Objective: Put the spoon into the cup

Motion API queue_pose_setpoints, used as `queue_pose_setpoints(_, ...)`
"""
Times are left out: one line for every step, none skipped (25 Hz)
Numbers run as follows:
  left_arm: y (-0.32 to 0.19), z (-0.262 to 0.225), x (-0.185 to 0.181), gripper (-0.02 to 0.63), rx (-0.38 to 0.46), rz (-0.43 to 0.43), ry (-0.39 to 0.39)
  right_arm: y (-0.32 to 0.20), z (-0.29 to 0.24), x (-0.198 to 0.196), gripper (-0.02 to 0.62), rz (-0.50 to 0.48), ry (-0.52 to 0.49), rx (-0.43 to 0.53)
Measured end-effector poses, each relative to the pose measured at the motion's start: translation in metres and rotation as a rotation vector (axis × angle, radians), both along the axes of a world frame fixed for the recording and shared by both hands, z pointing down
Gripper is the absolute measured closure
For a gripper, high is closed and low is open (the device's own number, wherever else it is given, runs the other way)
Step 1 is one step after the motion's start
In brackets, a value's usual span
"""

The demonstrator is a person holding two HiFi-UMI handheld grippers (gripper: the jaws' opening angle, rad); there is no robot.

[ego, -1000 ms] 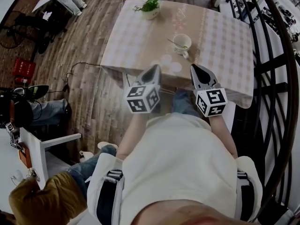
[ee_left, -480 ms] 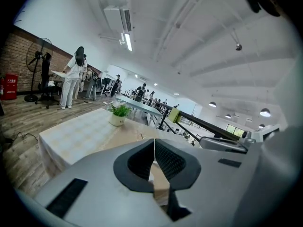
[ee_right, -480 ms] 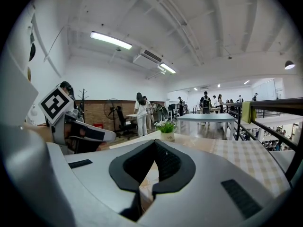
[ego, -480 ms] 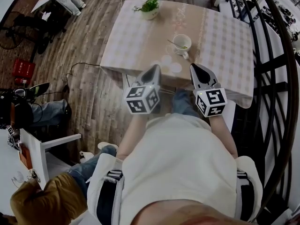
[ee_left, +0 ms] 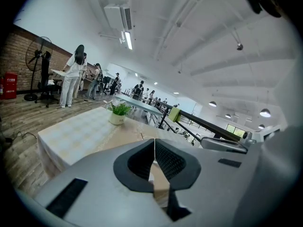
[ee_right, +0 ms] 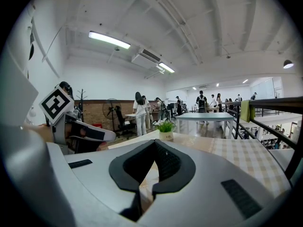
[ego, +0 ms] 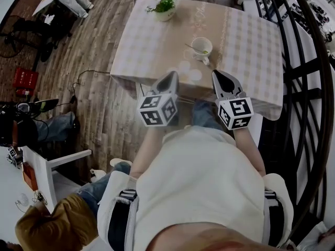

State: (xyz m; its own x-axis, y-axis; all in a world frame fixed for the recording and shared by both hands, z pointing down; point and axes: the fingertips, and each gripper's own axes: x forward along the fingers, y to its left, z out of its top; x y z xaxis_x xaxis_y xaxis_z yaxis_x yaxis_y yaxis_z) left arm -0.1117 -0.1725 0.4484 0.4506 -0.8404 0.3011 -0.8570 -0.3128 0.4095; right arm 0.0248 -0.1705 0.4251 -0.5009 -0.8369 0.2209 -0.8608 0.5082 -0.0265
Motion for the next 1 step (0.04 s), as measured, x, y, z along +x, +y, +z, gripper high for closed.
queue_pose_setpoints(-0.0005, 0.0, 0.0001, 0.598, -0.001, 0.001, 0.0, -0.0007, 0.0001, 0.0004, 0.595, 0.001, 0.0, -0.001)
